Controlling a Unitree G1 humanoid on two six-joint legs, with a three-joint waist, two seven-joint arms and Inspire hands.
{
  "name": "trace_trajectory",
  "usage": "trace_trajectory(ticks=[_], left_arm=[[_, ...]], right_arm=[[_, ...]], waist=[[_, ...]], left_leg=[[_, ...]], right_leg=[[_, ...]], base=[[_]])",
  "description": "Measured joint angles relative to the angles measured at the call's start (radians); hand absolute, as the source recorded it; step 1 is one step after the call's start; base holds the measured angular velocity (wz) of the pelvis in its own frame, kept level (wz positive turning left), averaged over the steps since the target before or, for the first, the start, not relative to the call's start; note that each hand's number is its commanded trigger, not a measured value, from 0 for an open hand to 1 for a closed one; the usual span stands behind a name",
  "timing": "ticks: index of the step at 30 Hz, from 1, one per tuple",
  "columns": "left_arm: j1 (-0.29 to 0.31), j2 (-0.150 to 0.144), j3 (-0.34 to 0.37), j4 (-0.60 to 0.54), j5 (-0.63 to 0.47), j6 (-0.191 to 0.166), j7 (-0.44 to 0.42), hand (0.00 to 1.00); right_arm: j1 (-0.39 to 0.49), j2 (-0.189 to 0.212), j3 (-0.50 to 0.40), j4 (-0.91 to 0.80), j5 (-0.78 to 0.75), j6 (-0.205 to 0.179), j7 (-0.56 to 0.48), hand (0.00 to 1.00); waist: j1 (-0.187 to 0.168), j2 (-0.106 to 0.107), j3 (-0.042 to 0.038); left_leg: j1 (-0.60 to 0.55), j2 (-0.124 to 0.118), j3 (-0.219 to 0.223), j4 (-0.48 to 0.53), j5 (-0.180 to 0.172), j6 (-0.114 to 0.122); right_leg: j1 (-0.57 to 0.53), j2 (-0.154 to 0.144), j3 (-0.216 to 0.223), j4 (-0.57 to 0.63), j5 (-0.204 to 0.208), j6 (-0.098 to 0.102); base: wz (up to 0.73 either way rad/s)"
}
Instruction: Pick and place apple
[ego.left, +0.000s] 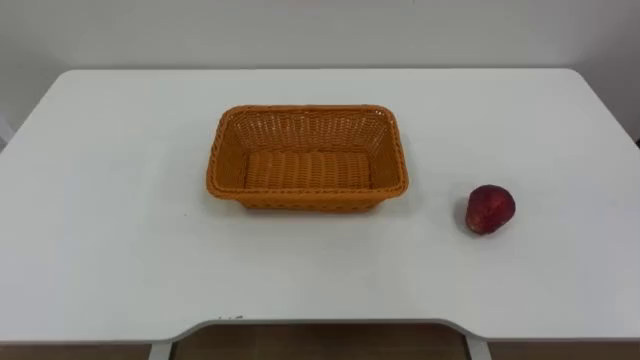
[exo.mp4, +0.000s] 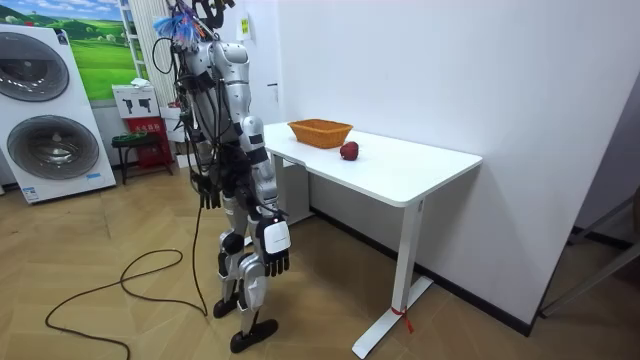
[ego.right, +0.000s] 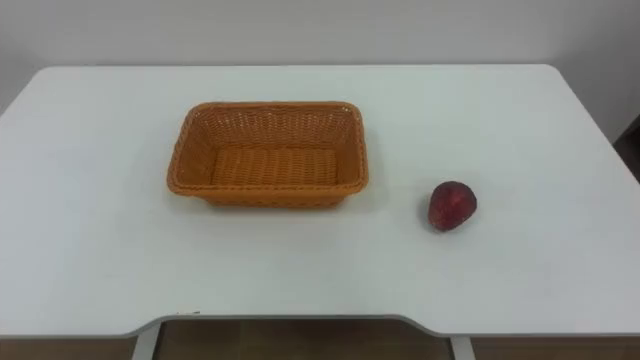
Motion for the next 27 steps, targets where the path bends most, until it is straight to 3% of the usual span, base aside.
trace_trajectory(ticks=[8, 11, 14, 19, 23, 27], left_arm=[[-0.016, 0.0, -0.002, -0.001, -0.003, -0.002, -0.002, 0.0], [-0.013, 0.0, 0.004, -0.001, 0.0, -0.004, 0.003, 0.0], [-0.017, 0.0, 0.033, -0.005, 0.0, -0.007, 0.01, 0.0], [0.015, 0.003, 0.132, -0.041, -0.008, -0.029, 0.054, 0.0], [0.026, 0.009, 0.181, -0.059, -0.02, -0.068, 0.094, 0.0], [0.033, 0.017, 0.18, -0.085, -0.023, -0.108, 0.127, 0.0]], right_arm=[[-0.017, -0.001, -0.001, -0.01, -0.028, -0.005, -0.02, 0.0], [-0.022, -0.001, -0.043, -0.014, 0.127, -0.016, -0.07, 0.0], [-0.023, 0.0, -0.179, -0.023, 0.345, -0.036, -0.122, 0.0], [-0.011, -0.003, -0.421, -0.135, 0.797, -0.065, -0.239, 0.0], [-0.006, -0.003, -0.562, -0.304, 0.901, -0.109, -0.4, 0.0], [-0.001, -0.005, -0.64, -0.567, 0.918, -0.19, -0.608, 0.0]], waist=[[0.001, -0.001, -0.0008], [0.001, 0.006, -0.0017], [-0.01, 0.013, -0.0001], [-0.065, 0.016, -0.0018], [-0.092, 0.015, -0.0026], [-0.111, 0.002, -0.0077]], left_leg=[[-0.011, 0.0, -0.001, 0.002, 0.0, 0.0], [-0.019, 0.001, -0.004, 0.01, -0.002, 0.0], [-0.028, 0.001, -0.015, 0.019, -0.003, 0.0], [-0.026, 0.001, -0.007, 0.015, -0.003, -0.001], [-0.028, 0.001, 0.004, 0.014, -0.003, 0.0], [-0.046, 0.0, 0.007, 0.017, -0.003, 0.0]], right_leg=[[-0.01, 0.0, 0.0, 0.0, 0.0, 0.0], [-0.014, 0.0, -0.001, 0.0, -0.001, 0.0], [-0.018, 0.001, -0.003, 0.0, -0.001, 0.0], [-0.016, 0.002, -0.002, -0.001, -0.003, -0.001], [-0.025, 0.001, 0.009, 0.004, -0.003, -0.001], [-0.046, 0.001, 0.013, 0.01, -0.003, 0.001]], base=[[0.0], [0.05], [0.07], [-0.01], [-0.1], [-0.03]])
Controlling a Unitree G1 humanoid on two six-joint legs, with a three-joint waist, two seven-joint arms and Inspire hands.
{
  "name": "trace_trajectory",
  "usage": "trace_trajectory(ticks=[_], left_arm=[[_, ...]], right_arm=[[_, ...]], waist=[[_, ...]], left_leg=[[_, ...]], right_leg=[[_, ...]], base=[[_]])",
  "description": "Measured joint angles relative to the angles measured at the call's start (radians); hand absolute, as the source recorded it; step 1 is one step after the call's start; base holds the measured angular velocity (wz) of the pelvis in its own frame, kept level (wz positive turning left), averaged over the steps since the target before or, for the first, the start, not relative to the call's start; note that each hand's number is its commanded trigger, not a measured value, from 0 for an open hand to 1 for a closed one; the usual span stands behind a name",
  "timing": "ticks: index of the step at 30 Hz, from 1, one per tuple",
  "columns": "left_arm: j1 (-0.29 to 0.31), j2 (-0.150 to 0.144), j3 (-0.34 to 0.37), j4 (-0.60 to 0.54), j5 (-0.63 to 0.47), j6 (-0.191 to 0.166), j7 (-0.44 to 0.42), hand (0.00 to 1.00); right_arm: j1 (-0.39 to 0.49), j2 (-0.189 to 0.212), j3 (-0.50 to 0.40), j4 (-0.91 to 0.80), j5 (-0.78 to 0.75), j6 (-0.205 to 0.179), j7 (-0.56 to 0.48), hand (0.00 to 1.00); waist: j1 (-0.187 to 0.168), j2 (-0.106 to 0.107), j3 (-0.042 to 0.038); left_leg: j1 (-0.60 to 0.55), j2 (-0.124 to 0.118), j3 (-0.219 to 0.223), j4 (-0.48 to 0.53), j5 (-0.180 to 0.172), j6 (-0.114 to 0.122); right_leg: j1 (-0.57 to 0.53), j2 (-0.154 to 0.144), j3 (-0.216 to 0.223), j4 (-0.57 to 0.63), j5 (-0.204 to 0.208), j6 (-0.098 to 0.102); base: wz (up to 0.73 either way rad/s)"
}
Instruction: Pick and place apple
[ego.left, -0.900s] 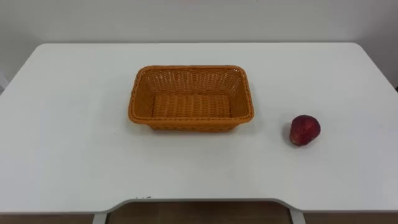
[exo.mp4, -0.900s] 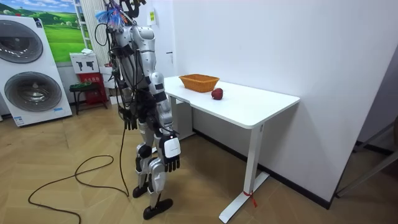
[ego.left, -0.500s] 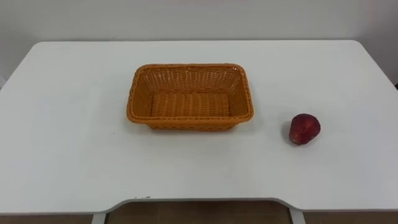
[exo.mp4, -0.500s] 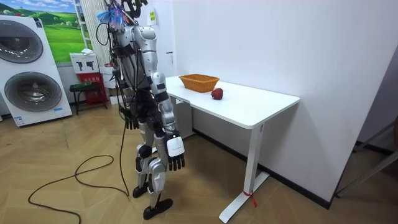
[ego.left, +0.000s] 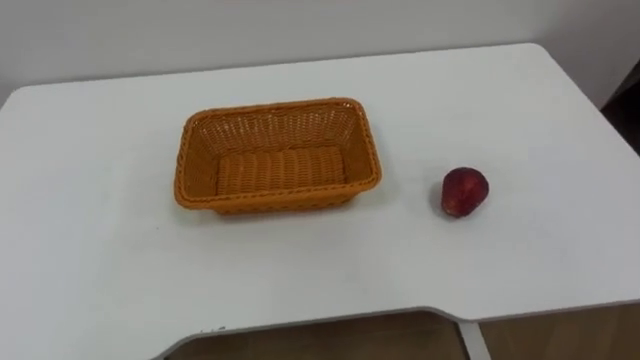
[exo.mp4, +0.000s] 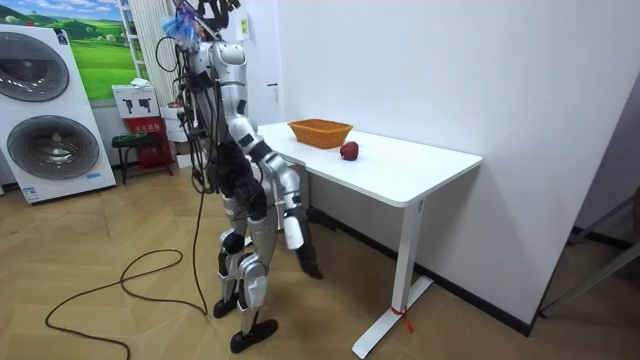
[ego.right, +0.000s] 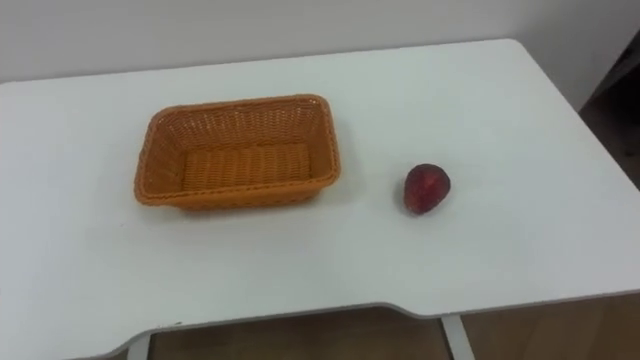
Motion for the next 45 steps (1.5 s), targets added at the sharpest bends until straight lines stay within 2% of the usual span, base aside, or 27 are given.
trace_trajectory(ticks=[1, 2, 5, 8, 10, 12, 14, 17, 19, 23, 27, 31, 42, 45], left_arm=[[0.001, 0.001, -0.002, -0.009, -0.001, -0.012, 0.008, 0.0], [0.001, 0.002, -0.002, -0.011, -0.001, -0.019, 0.011, 0.0], [0.001, 0.006, -0.003, -0.005, -0.005, -0.048, 0.012, 0.0], [0.002, 0.005, -0.008, -0.004, -0.006, -0.048, 0.012, 0.0], [0.001, 0.008, -0.026, -0.005, -0.007, -0.051, 0.013, 0.0], [0.0, 0.008, -0.047, -0.005, -0.008, -0.052, 0.02, 0.0], [0.0, 0.004, -0.073, -0.005, -0.006, -0.053, 0.025, 0.0], [-0.001, 0.004, -0.097, -0.005, -0.002, -0.064, 0.022, 0.0], [0.004, 0.004, -0.102, -0.004, -0.002, -0.064, 0.018, 0.0], [0.004, 0.005, -0.132, -0.002, -0.009, -0.065, 0.007, 0.0], [-0.001, 0.003, -0.162, 0.011, -0.007, -0.093, -0.001, 0.0], [-0.001, 0.004, -0.163, 0.013, -0.008, -0.094, -0.008, 0.0], [-0.003, 0.01, -0.18, 0.007, -0.006, -0.097, -0.06, 0.0], [-0.005, 0.011, -0.18, 0.006, -0.006, -0.107, -0.066, 0.0]], right_arm=[[-0.001, -0.003, -0.007, -0.066, -0.002, -0.028, -0.06, 0.0], [-0.002, -0.004, -0.013, -0.099, -0.003, -0.039, -0.086, 0.0], [-0.023, -0.005, -0.028, -0.252, -0.085, -0.097, -0.237, 0.0], [-0.022, -0.001, -0.02, -0.399, -0.2, -0.104, -0.325, 0.0], [-0.022, -0.009, 0.019, -0.526, -0.381, -0.125, -0.381, 0.0], [-0.016, -0.021, 0.07, -0.587, -0.535, -0.133, -0.418, 0.0], [-0.019, -0.026, 0.111, -0.655, -0.637, -0.138, -0.436, 0.0], [-0.023, -0.032, 0.165, -0.697, -0.782, -0.144, -0.429, 0.0], [-0.021, -0.032, 0.196, -0.715, -0.841, -0.146, -0.411, 0.0], [-0.02, -0.032, 0.268, -0.723, -0.845, -0.147, -0.346, 0.0], [0.008, -0.032, 0.372, -0.783, -0.84, -0.152, -0.213, 0.0], [0.007, -0.032, 0.441, -0.783, -0.839, -0.163, -0.094, 0.0], [-0.016, -0.035, 0.524, -0.779, -0.803, -0.163, 0.136, 0.0], [-0.023, -0.05, 0.53, -0.779, -0.803, -0.163, 0.185, 0.0]], waist=[[0.0, -0.005, -0.0024], [0.0, -0.007, -0.0044], [0.006, -0.009, -0.0031], [0.011, -0.007, 0.0009], [0.022, 0.003, 0.0007], [0.031, 0.007, 0.0038], [0.039, 0.012, 0.0037], [0.056, 0.008, 0.003], [0.068, 0.002, 0.0024], [0.083, -0.002, 0.0], [0.09, -0.004, 0.0005], [0.09, -0.003, 0.0017], [0.096, 0.0, 0.0015], [0.113, -0.002, 0.0013]], left_leg=[[-0.008, 0.0, -0.001, 0.002, 0.0, 0.0], [-0.015, 0.0, -0.001, 0.004, 0.0, 0.0], [-0.025, 0.001, -0.001, 0.01, 0.0, 0.0], [-0.027, 0.001, -0.001, 0.011, 0.0, 0.0], [-0.039, 0.002, 0.0, 0.013, 0.0, 0.0], [-0.038, 0.004, 0.002, 0.014, 0.0, 0.0], [-0.039, 0.004, 0.003, 0.014, 0.001, 0.0], [-0.036, 0.004, 0.003, 0.011, 0.001, 0.0], [-0.035, 0.004, 0.003, 0.01, 0.001, 0.0], [-0.032, 0.003, 0.002, 0.008, 0.002, 0.0], [-0.029, 0.004, 0.003, 0.008, 0.002, 0.0], [-0.03, 0.004, 0.0, 0.008, 0.002, 0.0], [-0.032, 0.005, -0.001, 0.006, 0.002, 0.0], [-0.029, 0.005, 0.0, 0.004, 0.002, 0.0]], right_leg=[[-0.009, 0.0, 0.001, 0.008, 0.0, 0.0], [-0.01, 0.0, 0.0, 0.008, 0.0, 0.0], [-0.025, 0.001, 0.002, 0.025, 0.0, 0.0], [-0.026, 0.0, 0.004, 0.024, 0.0, 0.0], [-0.041, 0.001, 0.005, 0.029, 0.0, 0.0], [-0.051, 0.002, 0.009, 0.039, 0.0, -0.001], [-0.058, 0.002, 0.011, 0.042, 0.0, -0.001], [-0.061, 0.003, 0.012, 0.041, 0.0, -0.001], [-0.058, 0.003, 0.012, 0.041, 0.0, 0.0], [-0.054, 0.003, 0.015, 0.041, 0.0, 0.0], [-0.054, 0.003, 0.015, 0.04, 0.0, -0.001], [-0.048, 0.003, 0.014, 0.036, 0.001, -0.001], [-0.044, 0.003, 0.012, 0.026, 0.004, -0.003], [-0.041, 0.004, 0.013, 0.025, 0.004, -0.003]], base=[[0.0], [0.0], [0.0], [0.0], [-0.02], [-0.07], [-0.03], [0.0], [0.0], [0.0], [0.0], [0.0], [0.0], [0.0]])
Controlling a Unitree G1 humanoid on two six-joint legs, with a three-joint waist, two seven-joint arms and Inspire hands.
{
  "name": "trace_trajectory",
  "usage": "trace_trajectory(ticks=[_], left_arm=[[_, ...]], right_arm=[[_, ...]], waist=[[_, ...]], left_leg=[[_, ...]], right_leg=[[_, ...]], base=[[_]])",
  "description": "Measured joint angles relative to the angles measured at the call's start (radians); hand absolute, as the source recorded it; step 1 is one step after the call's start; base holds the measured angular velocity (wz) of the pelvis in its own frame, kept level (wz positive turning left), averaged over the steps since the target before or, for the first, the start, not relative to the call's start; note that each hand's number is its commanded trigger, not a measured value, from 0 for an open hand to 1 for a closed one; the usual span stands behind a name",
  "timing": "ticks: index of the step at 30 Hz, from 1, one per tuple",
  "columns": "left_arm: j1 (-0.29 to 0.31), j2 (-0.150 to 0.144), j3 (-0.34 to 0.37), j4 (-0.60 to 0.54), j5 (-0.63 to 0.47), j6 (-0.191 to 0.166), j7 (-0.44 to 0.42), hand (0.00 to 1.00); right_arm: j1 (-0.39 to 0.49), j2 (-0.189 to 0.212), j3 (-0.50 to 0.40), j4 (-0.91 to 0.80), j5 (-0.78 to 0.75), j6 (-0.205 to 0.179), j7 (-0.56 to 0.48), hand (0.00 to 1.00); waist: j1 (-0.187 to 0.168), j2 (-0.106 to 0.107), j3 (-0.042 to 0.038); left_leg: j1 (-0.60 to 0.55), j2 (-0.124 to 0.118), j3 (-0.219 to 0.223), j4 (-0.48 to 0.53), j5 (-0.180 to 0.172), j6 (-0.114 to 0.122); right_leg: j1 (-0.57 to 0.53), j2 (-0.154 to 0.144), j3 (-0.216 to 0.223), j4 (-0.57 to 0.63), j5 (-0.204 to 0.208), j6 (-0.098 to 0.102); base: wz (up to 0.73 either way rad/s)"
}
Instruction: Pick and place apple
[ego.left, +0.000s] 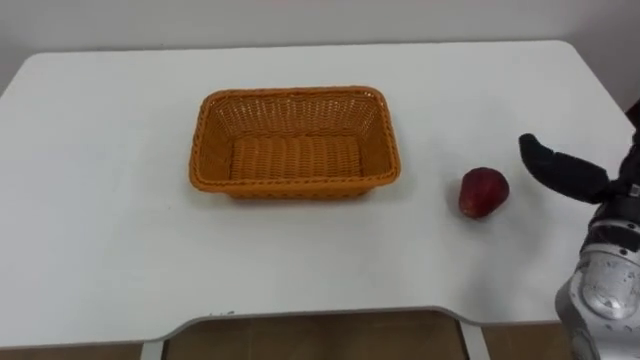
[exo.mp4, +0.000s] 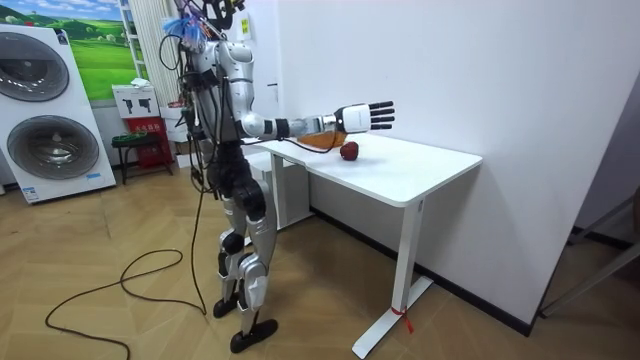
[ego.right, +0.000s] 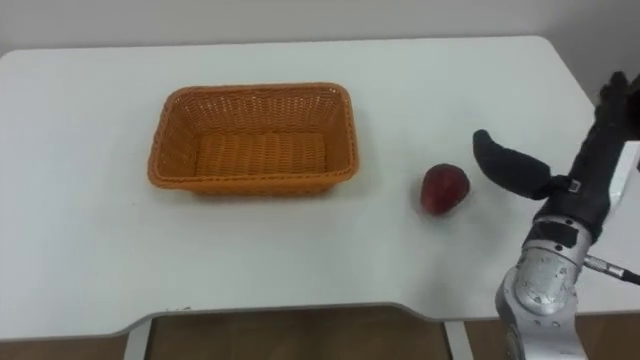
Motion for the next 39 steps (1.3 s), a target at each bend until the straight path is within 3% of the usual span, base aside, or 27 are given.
trace_trajectory(ticks=[3, 9, 21, 26, 31, 37, 39], left_arm=[[0.0, 0.0, -0.001, -0.001, 0.0, 0.0, -0.001, 0.0], [0.007, 0.002, -0.002, -0.004, 0.01, 0.0, -0.002, 0.0], [0.006, 0.021, 0.0, 0.012, 0.022, 0.001, -0.017, 0.0], [0.005, 0.02, 0.0, 0.047, 0.022, 0.004, -0.02, 0.0], [0.008, 0.013, 0.003, 0.052, 0.022, 0.017, -0.03, 0.0], [0.008, 0.014, 0.005, 0.051, 0.022, 0.024, -0.041, 0.0], [0.008, 0.014, 0.005, 0.047, 0.022, 0.025, -0.041, 0.0]], right_arm=[[-0.011, -0.019, 0.02, 0.001, 0.0, 0.0, 0.055, 0.0], [-0.013, -0.02, 0.064, 0.031, -0.01, 0.003, 0.152, 0.0], [-0.011, -0.019, 0.072, 0.145, -0.048, 0.002, 0.21, 0.0], [0.004, -0.019, 0.073, 0.226, -0.048, 0.005, 0.231, 0.0], [0.028, -0.019, 0.073, 0.242, -0.05, 0.027, 0.259, 0.0], [0.029, -0.019, 0.073, 0.244, -0.051, 0.04, 0.28, 0.0], [0.031, -0.019, 0.074, 0.247, -0.053, 0.046, 0.287, 0.96]], waist=[[0.003, -0.005, 0.0019], [0.003, -0.017, 0.0094], [0.006, -0.024, -0.0005], [0.009, -0.014, 0.0021], [0.011, 0.017, -0.0002], [0.014, 0.014, 0.0003], [0.016, 0.008, -0.0002]], left_leg=[[0.002, 0.0, -0.001, 0.002, 0.0, 0.0], [0.013, -0.001, -0.006, 0.002, 0.0, 0.0], [0.012, -0.002, -0.013, 0.01, 0.0, 0.0], [0.014, -0.001, -0.014, 0.014, 0.0, 0.0], [0.013, -0.001, -0.015, 0.013, 0.0, 0.0], [0.013, -0.001, -0.015, 0.012, 0.0, 0.0], [0.012, -0.002, -0.015, 0.013, 0.0, 0.0]], right_leg=[[0.002, 0.0, 0.0, -0.001, 0.0, 0.0], [0.025, -0.001, -0.009, -0.017, 0.002, 0.0], [0.03, -0.002, -0.018, -0.015, 0.004, 0.0], [0.036, -0.002, -0.022, -0.016, 0.005, 0.0], [0.035, -0.002, -0.023, -0.011, 0.006, 0.0], [0.034, -0.004, -0.028, -0.003, 0.005, 0.0], [0.033, -0.004, -0.029, -0.004, 0.005, 0.001]], base=[[0.0], [0.04], [0.01], [0.01], [0.0], [0.0], [0.0]])
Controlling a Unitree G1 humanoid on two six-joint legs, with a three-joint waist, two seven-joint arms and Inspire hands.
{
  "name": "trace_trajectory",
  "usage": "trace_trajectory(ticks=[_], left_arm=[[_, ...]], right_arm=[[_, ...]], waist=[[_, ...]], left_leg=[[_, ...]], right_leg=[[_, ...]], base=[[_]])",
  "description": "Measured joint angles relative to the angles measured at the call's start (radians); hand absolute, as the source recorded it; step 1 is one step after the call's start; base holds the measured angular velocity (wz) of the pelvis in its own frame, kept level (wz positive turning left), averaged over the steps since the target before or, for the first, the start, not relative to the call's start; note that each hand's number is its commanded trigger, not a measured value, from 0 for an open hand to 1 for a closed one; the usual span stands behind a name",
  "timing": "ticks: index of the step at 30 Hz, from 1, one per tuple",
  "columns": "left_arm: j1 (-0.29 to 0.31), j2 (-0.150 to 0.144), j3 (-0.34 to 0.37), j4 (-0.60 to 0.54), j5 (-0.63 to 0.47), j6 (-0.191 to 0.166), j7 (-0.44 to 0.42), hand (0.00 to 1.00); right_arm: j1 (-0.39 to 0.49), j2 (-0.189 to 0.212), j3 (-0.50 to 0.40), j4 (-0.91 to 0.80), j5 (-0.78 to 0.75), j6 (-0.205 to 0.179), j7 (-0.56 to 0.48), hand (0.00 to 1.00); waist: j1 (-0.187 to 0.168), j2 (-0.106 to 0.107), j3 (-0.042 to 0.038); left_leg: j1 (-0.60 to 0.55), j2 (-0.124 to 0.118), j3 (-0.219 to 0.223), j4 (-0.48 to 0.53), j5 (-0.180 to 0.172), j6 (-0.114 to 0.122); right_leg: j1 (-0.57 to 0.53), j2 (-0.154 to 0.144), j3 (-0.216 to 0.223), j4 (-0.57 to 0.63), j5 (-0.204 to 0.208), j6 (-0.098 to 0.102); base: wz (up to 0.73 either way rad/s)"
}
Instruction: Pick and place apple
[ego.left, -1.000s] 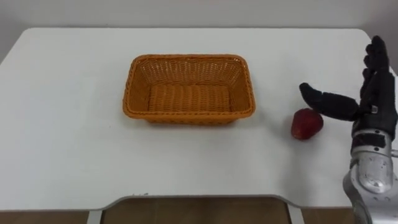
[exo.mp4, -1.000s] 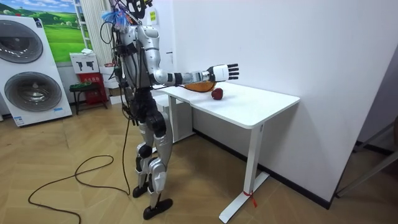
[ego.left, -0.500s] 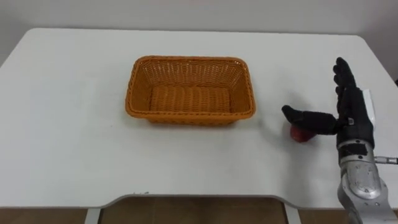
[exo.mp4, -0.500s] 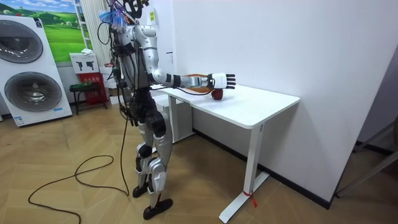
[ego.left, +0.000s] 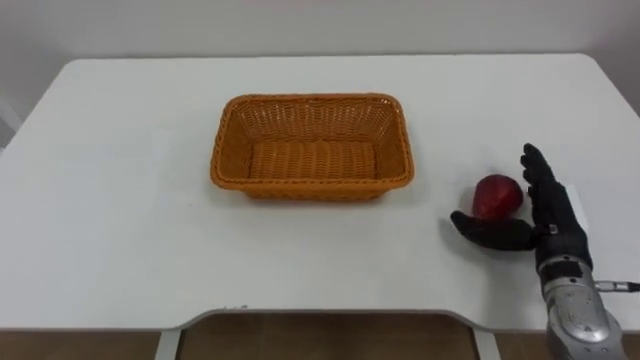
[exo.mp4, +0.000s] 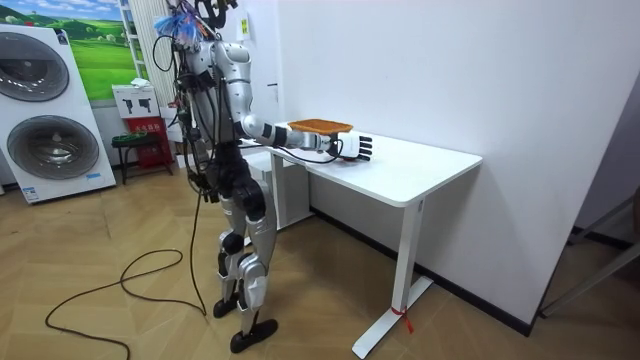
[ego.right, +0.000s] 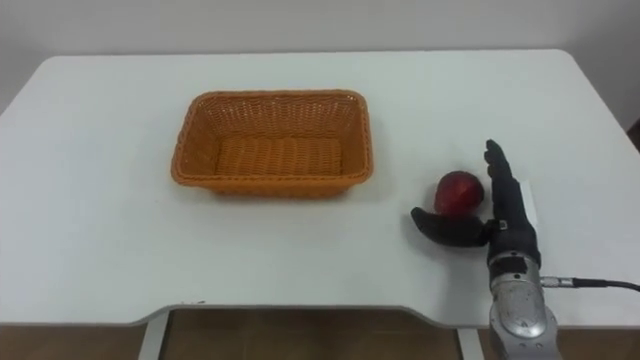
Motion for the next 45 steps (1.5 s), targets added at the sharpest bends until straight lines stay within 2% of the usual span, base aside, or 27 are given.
trace_trajectory(ticks=[1, 3, 5, 8, 16, 21, 26, 28, 32, 35, 41, 42, 45], left_arm=[[0.0, 0.001, 0.0, 0.0, 0.0, 0.0, 0.0, 0.0], [0.001, 0.002, 0.0, 0.0, 0.0, 0.002, -0.002, 0.0], [0.001, 0.002, 0.0, -0.003, 0.0, 0.003, -0.006, 0.0], [0.0, 0.002, -0.001, -0.013, -0.001, 0.003, -0.012, 0.0], [-0.005, 0.003, -0.003, -0.018, -0.001, 0.002, 0.001, 0.0], [-0.007, 0.002, -0.003, -0.017, -0.001, 0.002, 0.001, 0.0], [-0.01, 0.002, 0.0, -0.017, -0.001, -0.002, 0.001, 0.0], [-0.02, 0.002, 0.0, -0.014, -0.001, -0.003, 0.001, 0.0], [-0.026, 0.001, 0.0, -0.004, 0.019, -0.007, 0.0, 0.0], [-0.024, 0.002, 0.0, -0.005, 0.035, -0.004, 0.0, 0.0], [-0.024, 0.001, -0.004, -0.019, 0.033, -0.007, -0.001, 0.0], [-0.025, 0.001, -0.004, -0.018, 0.033, -0.007, 0.002, 0.0], [-0.033, 0.002, -0.007, -0.007, 0.034, -0.008, 0.005, 0.0]], right_arm=[[0.002, 0.0, 0.002, 0.009, -0.004, 0.001, 0.007, 1.0], [0.006, 0.002, 0.007, 0.028, -0.015, -0.006, 0.008, 1.0], [0.006, 0.002, 0.006, 0.041, -0.032, -0.008, 0.007, 1.0], [0.002, 0.0, -0.007, 0.081, -0.054, -0.025, -0.014, 1.0], [-0.008, -0.001, -0.016, 0.11, -0.113, -0.046, -0.054, 1.0], [-0.009, 0.0, -0.017, 0.109, -0.116, -0.048, -0.057, 1.0], [-0.017, 0.0, -0.027, 0.101, -0.149, -0.047, -0.061, 1.0], [-0.02, 0.0, -0.029, 0.086, -0.148, -0.043, -0.068, 1.0], [-0.016, 0.001, -0.029, 0.014, -0.17, -0.025, -0.068, 1.0], [-0.016, 0.002, -0.024, -0.094, -0.184, -0.013, -0.066, 1.0], [-0.031, 0.001, -0.022, -0.236, -0.143, -0.013, -0.041, 1.0], [-0.05, 0.001, -0.02, -0.252, -0.129, -0.013, -0.041, 1.0], [-0.099, 0.001, -0.02, -0.263, -0.105, -0.013, -0.042, 1.0]], waist=[[0.001, -0.008, -0.0011], [0.001, -0.019, -0.0079], [0.001, -0.024, -0.0103], [-0.002, -0.028, -0.0093], [-0.011, -0.02, -0.0068], [-0.009, -0.02, -0.0064], [-0.006, -0.023, -0.0015], [0.003, -0.021, 0.0074], [0.009, -0.015, 0.0121], [0.011, -0.009, 0.0107], [0.015, -0.015, 0.0064], [0.015, -0.017, 0.0068], [0.013, -0.025, 0.0015]], left_leg=[[-0.001, 0.0, 0.0, 0.001, 0.0, 0.0], [-0.006, 0.0, -0.003, 0.004, 0.0, 0.0], [-0.008, 0.0, -0.005, 0.01, -0.001, 0.001], [0.0, 0.002, -0.009, 0.015, -0.006, 0.002], [0.003, 0.004, -0.012, 0.01, -0.007, 0.0], [0.006, 0.003, -0.012, 0.002, -0.007, 0.0], [0.005, 0.003, -0.011, -0.001, -0.007, 0.0], [0.002, 0.002, -0.009, 0.002, -0.007, 0.001], [-0.016, 0.0, -0.01, 0.002, -0.007, 0.001], [-0.015, 0.0, -0.008, -0.001, -0.003, 0.001], [0.003, 0.001, -0.014, -0.01, -0.002, 0.0], [0.003, 0.001, -0.014, -0.012, -0.002, 0.0], [0.006, 0.001, -0.013, -0.016, -0.002, 0.0]], right_leg=[[0.0, 0.0, 0.0, -0.001, 0.0, 0.0], [0.002, 0.0, -0.004, -0.01, 0.0, 0.0], [0.006, 0.0, -0.008, -0.012, 0.0, 0.0], [0.019, 0.0, -0.017, -0.015, 0.001, 0.0], [0.025, 0.001, -0.027, -0.014, 0.001, 0.0], [0.023, 0.001, -0.026, -0.014, 0.001, 0.0], [0.019, 0.001, -0.02, -0.014, 0.001, 0.0], [0.013, 0.002, -0.017, -0.011, 0.001, 0.0], [-0.005, 0.0, -0.016, -0.01, 0.001, 0.0], [-0.012, 0.0, -0.019, -0.011, 0.001, 0.0], [0.004, 0.001, -0.027, -0.016, 0.001, 0.0], [0.003, 0.001, -0.027, -0.016, 0.001, 0.0], [0.004, 0.001, -0.026, -0.016, 0.001, 0.0]], base=[[0.0], [0.05], [0.08], [0.05], [0.0], [0.0], [-0.02], [-0.06], [0.0], [0.0], [0.04], [0.0], [0.0]])
